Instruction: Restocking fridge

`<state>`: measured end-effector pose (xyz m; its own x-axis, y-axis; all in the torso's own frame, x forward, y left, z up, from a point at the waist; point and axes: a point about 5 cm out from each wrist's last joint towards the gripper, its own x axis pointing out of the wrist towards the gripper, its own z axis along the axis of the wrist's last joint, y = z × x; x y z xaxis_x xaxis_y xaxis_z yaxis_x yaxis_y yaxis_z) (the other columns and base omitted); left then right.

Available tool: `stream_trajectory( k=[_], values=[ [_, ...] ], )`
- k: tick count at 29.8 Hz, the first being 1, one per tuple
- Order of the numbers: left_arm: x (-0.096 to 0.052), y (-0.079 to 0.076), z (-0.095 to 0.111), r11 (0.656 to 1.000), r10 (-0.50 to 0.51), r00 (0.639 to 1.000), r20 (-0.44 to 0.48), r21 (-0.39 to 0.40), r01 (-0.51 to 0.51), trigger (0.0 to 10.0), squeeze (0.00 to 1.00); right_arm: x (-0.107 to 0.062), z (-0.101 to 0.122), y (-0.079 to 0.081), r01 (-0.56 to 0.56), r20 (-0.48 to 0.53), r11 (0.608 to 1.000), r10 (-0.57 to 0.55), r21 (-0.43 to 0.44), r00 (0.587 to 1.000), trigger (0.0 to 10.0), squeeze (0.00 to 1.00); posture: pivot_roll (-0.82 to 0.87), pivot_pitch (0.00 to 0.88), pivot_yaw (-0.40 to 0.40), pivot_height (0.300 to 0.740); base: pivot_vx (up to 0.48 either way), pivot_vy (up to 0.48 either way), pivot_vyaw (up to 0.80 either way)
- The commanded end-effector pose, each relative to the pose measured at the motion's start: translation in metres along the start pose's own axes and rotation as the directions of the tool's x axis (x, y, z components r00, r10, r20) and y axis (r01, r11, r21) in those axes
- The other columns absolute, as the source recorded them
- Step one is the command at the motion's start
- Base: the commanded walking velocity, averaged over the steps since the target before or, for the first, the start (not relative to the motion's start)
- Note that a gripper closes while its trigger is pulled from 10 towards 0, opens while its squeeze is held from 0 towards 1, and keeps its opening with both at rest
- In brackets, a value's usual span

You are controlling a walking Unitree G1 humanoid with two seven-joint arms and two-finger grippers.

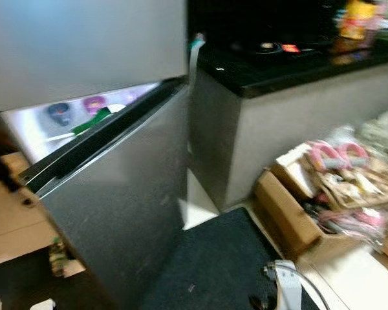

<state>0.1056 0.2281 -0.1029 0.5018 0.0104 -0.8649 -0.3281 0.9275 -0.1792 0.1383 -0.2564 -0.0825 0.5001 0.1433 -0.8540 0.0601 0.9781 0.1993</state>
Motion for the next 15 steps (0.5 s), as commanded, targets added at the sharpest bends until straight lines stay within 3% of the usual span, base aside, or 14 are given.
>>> stream_trajectory(
  k=[1, 8, 15],
  values=[
    [0.001, -0.003, -0.002, 1.000, 0.000, 1.000, -0.010, 0.012, 0.000, 10.0, 0.00, -0.002, -0.007, -0.004, 0.037, -0.014, 0.999, -0.036, 0.022, 0.999, 10.0, 0.00, -0.06, 0.000, 0.006, 0.740, 0.000, 0.000, 0.71],
    [0.003, -0.008, 0.001, 0.999, -0.012, 1.000, -0.008, 0.033, 0.012, 10.0, 0.00, -0.006, -0.022, -0.009, 0.083, -0.066, 0.997, -0.083, 0.000, 0.994, 10.0, 0.00, -0.06, 0.000, 0.011, 0.740, 0.000, 0.000, 0.71],
    [0.004, -0.010, 0.004, 0.999, -0.019, 1.000, -0.006, 0.042, 0.019, 10.0, 0.00, -0.001, -0.011, -0.004, 0.093, -0.050, 0.994, -0.095, -0.050, 0.994, 10.0, 0.00, -0.05, 0.000, 0.017, 0.740, 0.000, 0.000, 0.71]
  ],
)
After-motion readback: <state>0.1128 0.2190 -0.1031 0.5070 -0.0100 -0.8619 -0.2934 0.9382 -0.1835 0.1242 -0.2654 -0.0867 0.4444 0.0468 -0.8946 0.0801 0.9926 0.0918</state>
